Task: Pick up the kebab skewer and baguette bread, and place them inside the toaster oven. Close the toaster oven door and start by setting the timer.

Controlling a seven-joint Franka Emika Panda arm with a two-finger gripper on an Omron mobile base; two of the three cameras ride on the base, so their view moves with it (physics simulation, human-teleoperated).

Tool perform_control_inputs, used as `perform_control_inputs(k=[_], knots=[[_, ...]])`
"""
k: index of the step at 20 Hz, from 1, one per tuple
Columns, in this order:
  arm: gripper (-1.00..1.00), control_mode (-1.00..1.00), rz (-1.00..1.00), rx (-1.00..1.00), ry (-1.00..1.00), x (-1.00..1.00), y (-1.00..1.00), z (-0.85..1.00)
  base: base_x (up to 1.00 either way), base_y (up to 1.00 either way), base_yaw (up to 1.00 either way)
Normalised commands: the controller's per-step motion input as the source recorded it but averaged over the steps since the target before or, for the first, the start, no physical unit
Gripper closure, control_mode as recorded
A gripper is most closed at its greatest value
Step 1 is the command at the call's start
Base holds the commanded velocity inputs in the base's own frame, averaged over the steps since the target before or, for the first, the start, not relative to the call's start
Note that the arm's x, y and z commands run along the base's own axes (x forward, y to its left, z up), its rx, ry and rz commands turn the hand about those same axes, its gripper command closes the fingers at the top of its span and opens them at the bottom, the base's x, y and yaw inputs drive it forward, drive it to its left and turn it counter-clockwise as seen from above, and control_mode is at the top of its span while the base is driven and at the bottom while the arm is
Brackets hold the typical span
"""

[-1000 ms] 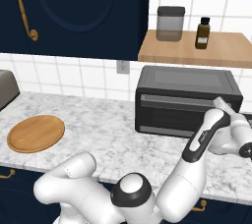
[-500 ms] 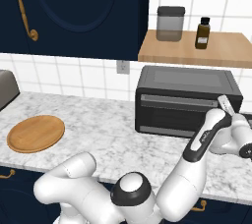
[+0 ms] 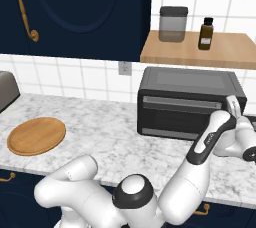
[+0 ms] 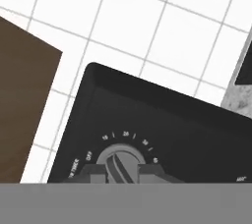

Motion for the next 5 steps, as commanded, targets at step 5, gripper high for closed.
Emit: perform_control_inputs(k=[5], knots=[[1.0,-1.0,0.0,0.23,0.0,0.13,0.0,-0.09,0.0,0.0,0.0]])
